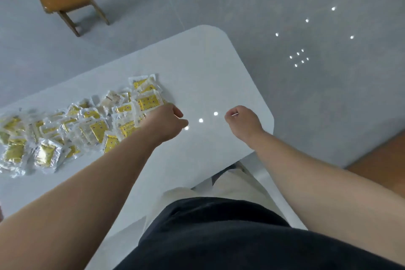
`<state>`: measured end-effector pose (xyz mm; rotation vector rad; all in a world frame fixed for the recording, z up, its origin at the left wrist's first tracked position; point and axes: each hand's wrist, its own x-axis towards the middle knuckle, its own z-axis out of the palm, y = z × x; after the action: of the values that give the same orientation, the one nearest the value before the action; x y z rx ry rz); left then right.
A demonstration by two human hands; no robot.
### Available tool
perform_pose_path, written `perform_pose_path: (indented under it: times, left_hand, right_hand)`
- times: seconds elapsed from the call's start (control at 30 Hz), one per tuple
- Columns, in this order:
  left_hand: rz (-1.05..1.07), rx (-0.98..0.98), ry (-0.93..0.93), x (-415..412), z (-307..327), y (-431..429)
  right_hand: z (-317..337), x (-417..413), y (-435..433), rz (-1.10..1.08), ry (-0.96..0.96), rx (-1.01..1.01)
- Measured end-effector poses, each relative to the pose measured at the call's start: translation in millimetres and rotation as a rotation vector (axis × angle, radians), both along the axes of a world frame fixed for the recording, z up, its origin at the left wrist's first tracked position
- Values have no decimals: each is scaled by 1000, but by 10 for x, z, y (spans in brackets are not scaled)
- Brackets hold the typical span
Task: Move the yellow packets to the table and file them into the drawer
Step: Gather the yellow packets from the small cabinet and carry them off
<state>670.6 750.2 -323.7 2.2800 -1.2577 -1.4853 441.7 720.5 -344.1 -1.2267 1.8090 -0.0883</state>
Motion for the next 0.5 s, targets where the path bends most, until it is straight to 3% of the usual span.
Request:
perform_pose_path:
  times: [0.2,0.5]
  left_hand:
    - [-362,-16,55,-778,68,-69]
    - [-974,-56,57,-2592,326,331]
  right_hand:
    - [181,-636,775,-602,-187,133]
    - [461,-1808,2176,-1203,-288,11]
